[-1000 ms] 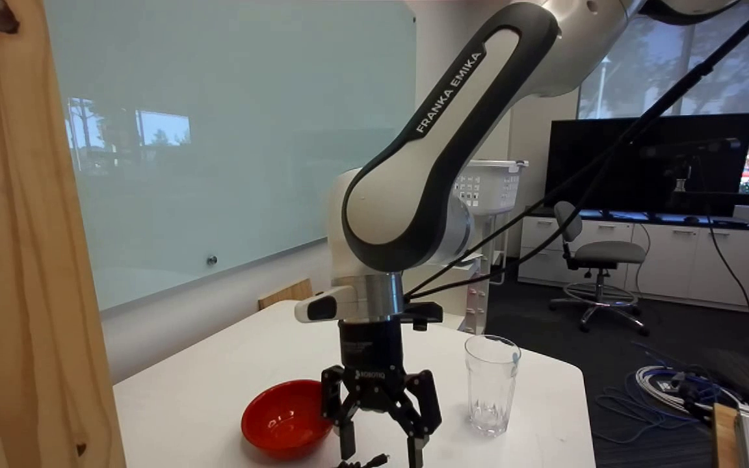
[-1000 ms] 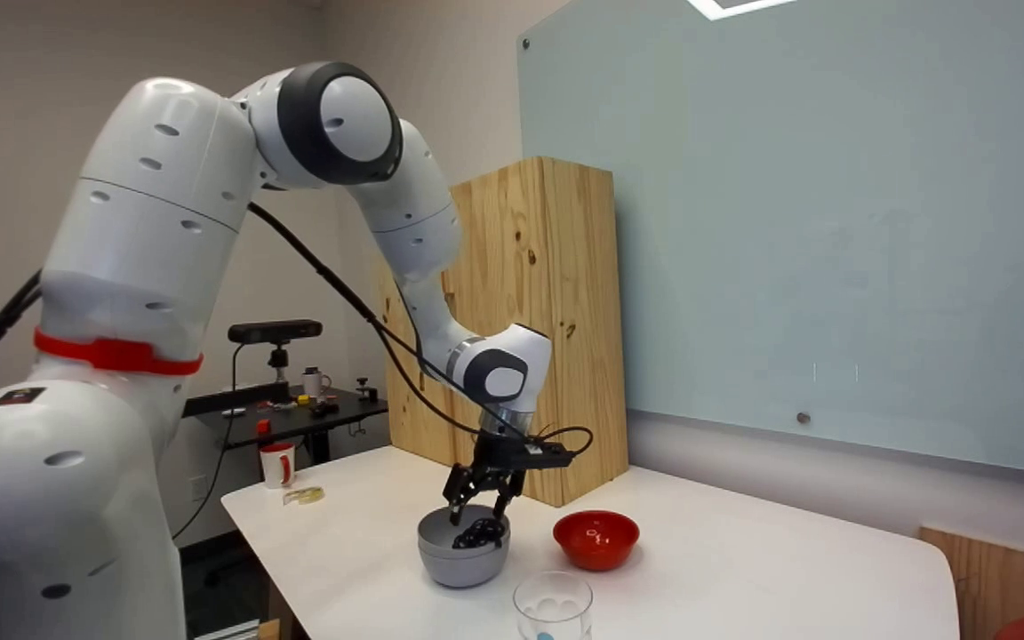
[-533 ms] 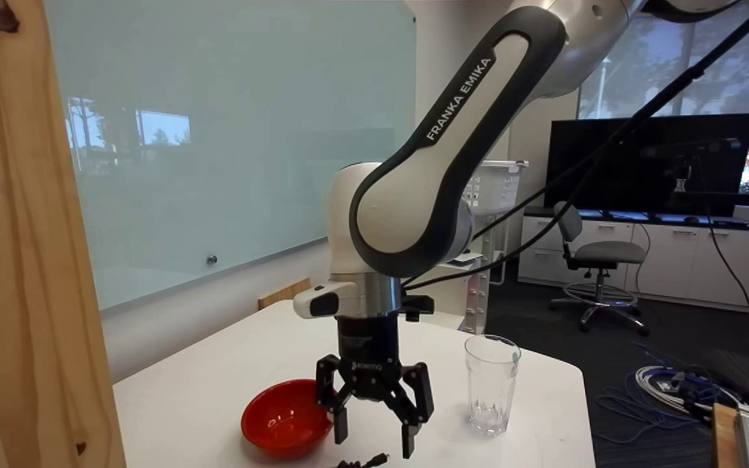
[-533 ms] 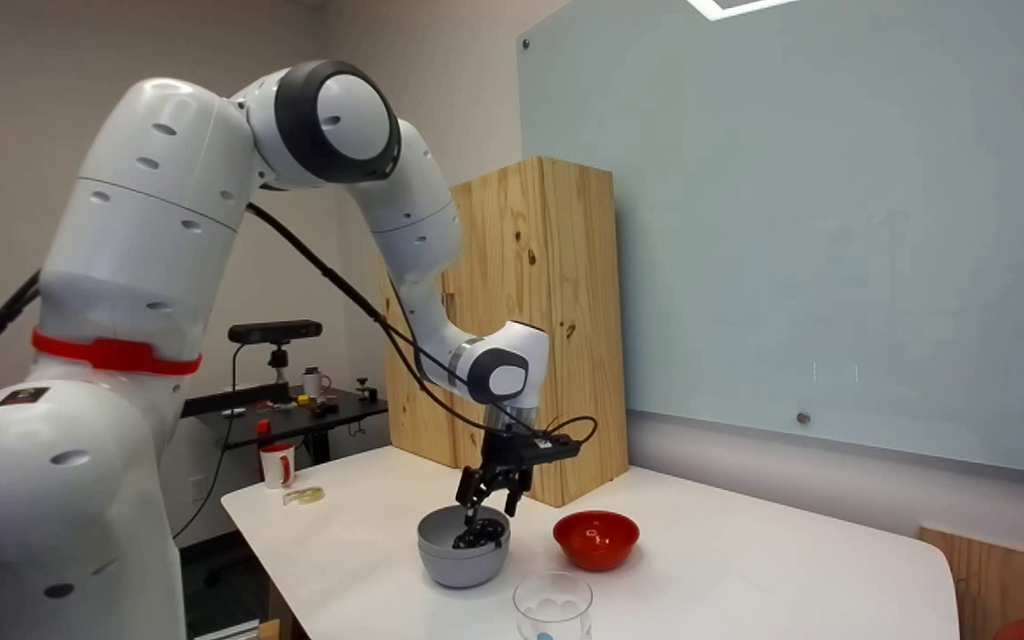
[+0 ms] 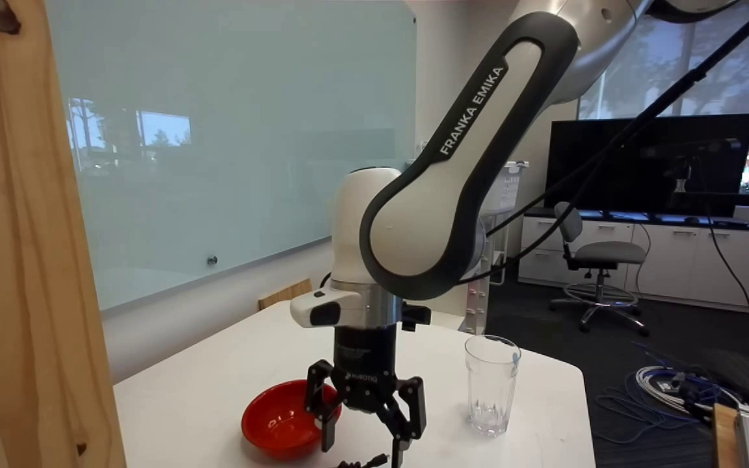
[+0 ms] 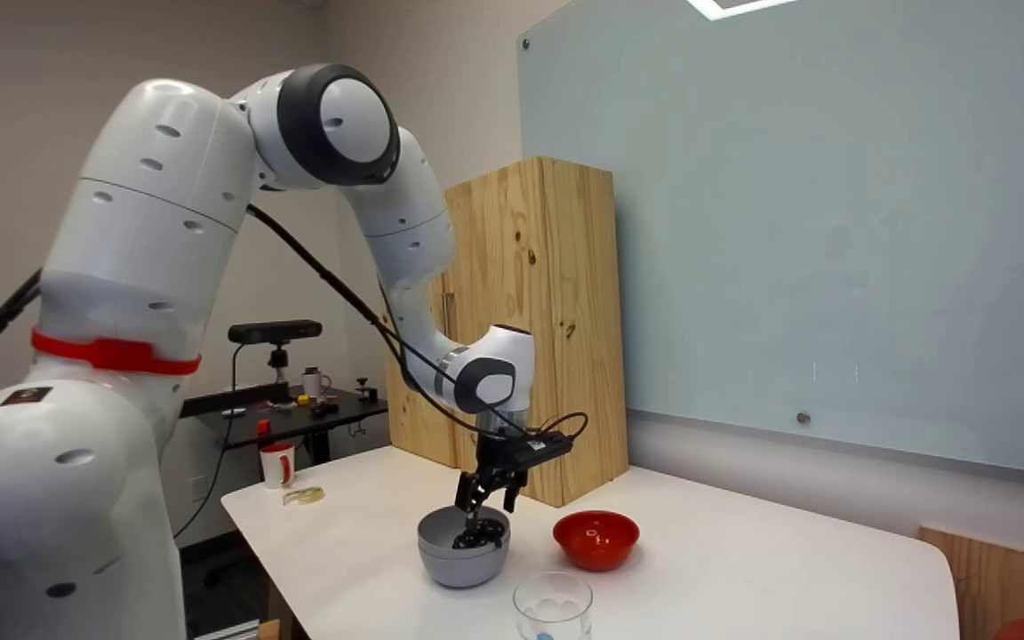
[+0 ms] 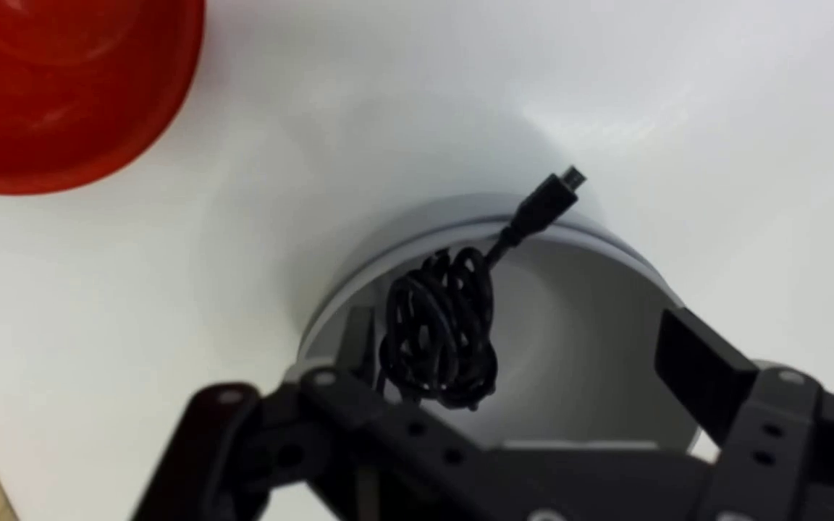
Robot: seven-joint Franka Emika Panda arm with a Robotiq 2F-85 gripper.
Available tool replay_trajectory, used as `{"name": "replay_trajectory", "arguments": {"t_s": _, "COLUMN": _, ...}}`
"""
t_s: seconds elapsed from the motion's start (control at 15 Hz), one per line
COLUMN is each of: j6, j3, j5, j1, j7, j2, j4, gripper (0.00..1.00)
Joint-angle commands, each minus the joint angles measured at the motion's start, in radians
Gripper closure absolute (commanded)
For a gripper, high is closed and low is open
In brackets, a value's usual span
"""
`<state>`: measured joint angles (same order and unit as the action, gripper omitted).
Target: Remove the black cable from the grey bowl and put it on the table
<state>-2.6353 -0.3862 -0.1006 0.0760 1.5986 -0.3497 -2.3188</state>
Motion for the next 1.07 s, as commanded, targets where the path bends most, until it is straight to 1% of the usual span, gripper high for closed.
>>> {"name": "replay_trajectory", "arguments": {"t_s": 0.0, "j6": -0.04, "j3": -0.012, "j5": -0.011, "j1": -0.015, "j7": 0.056, "j2": -0.018, "j4": -0.023, "gripper": 0.27}}
{"name": "replay_trajectory", "arguments": {"t_s": 0.6, "j6": -0.059, "j3": -0.042, "j5": -0.036, "j1": -0.037, "j7": 0.119, "j2": -0.014, "j4": -0.056, "gripper": 0.97}}
{"name": "replay_trajectory", "arguments": {"t_s": 0.73, "j6": -0.062, "j3": -0.048, "j5": -0.036, "j1": -0.043, "j7": 0.128, "j2": -0.019, "j4": -0.058, "gripper": 1.0}}
{"name": "replay_trajectory", "arguments": {"t_s": 0.8, "j6": -0.064, "j3": -0.048, "j5": -0.035, "j1": -0.044, "j7": 0.128, "j2": -0.022, "j4": -0.057, "gripper": 0.97}}
{"name": "replay_trajectory", "arguments": {"t_s": 1.0, "j6": -0.073, "j3": -0.053, "j5": -0.037, "j1": -0.05, "j7": 0.13, "j2": -0.028, "j4": -0.053, "gripper": 0.96}}
